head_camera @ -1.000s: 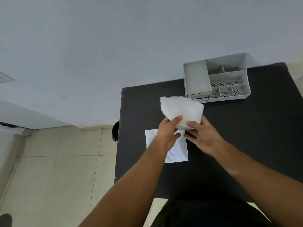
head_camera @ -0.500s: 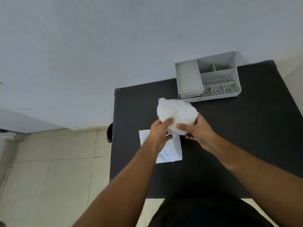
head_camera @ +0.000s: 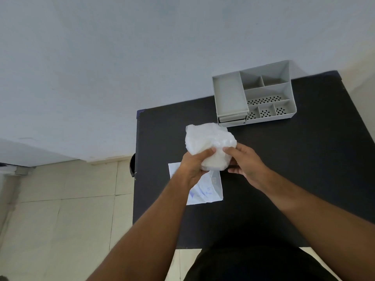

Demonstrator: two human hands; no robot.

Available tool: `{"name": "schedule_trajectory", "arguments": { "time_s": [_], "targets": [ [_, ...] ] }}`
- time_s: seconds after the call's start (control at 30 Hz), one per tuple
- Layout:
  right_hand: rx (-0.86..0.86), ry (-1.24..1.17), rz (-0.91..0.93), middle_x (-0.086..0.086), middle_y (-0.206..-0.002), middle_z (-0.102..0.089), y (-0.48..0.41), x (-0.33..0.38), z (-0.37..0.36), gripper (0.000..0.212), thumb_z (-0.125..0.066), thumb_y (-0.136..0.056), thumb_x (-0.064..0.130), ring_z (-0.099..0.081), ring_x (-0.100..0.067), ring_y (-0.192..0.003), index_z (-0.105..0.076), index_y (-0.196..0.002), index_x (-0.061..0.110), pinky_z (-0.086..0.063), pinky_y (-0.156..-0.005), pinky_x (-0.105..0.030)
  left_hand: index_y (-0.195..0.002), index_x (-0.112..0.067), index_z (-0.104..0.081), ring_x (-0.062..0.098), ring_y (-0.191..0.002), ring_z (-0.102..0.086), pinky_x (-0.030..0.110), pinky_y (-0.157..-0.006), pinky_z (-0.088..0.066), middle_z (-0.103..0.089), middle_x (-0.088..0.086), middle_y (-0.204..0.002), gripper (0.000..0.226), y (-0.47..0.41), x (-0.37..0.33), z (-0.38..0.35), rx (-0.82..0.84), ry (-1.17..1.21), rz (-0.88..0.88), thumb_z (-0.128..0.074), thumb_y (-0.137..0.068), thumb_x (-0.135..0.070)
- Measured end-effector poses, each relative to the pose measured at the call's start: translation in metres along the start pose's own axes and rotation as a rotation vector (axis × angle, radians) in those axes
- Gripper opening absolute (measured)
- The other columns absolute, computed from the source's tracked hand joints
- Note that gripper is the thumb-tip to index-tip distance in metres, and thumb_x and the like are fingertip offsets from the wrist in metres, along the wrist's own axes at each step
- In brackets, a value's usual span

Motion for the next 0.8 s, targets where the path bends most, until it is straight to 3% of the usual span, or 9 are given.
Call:
{"name": "schedule_trajectory", "arguments": {
  "time_s": [0.13,0.23,0.43,0.8],
  "targets": [
    [-0.058,-0.08,-0.083,-0.005,-0.106,-0.076,-0.018,0.01,0.014,0.023,-0.06,-0.096,0.04,-0.07,-0.024,-0.096,-0.071,-0.109,0.024,-0.055,-0.082,-0.041,-0.129,-0.012,-0.064,0.03,-0.112,-0.07,0.048,-0.086,-0.062,-0.072,0.011,-0.124,0.054,-0.007,-0.01,0.004,-0.034,-0.038,-0.026,-0.084,-0.08,-0.005],
    [-0.147,-0.104,-0.159,-0.002,-0.109,-0.075,-0.042,0.021,0.03,0.029,-0.064,-0.094,0.04,-0.068,-0.022,-0.094,-0.068,-0.117,0.022,-0.052,-0.075,-0.038,-0.12,-0.025,-0.062,0.027,-0.112,-0.066,0.05,-0.091,-0.06,-0.069,0.004,-0.122,0.048,-0.015,-0.016,0.009,-0.088,-0.082,-0.081,-0.084,-0.081,-0.007],
    [-0.194,-0.216,-0.185,-0.001,-0.108,-0.074,-0.08,0.048,0.036,0.015,-0.063,-0.096,0.034,-0.068,-0.02,-0.091,-0.064,-0.108,0.025,-0.054,-0.08,-0.037,-0.126,-0.028,-0.058,0.028,-0.117,-0.064,0.054,-0.094,-0.058,-0.066,0.003,-0.127,0.06,-0.033,-0.02,0.016,-0.175,-0.186,-0.136,-0.089,-0.077,-0.016],
    [-0.225,-0.401,-0.203,0.001,-0.086,-0.068,-0.092,0.044,0.016,0.016,-0.066,-0.092,0.032,-0.061,-0.015,-0.073,-0.066,-0.102,0.02,-0.051,-0.073,-0.033,-0.107,-0.029,-0.059,0.025,-0.109,-0.066,0.05,-0.095,-0.058,-0.067,-0.001,-0.117,0.04,-0.045,-0.023,0.015,-0.277,-0.237,-0.104,-0.087,-0.08,-0.02]
  ]
}}
Point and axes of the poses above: each hand's wrist, its own y-axis away from the middle knuckle, its own z-axis out of the back of the hand, x = y × z, the point moved 2 cm from there along -y, towards the middle knuckle
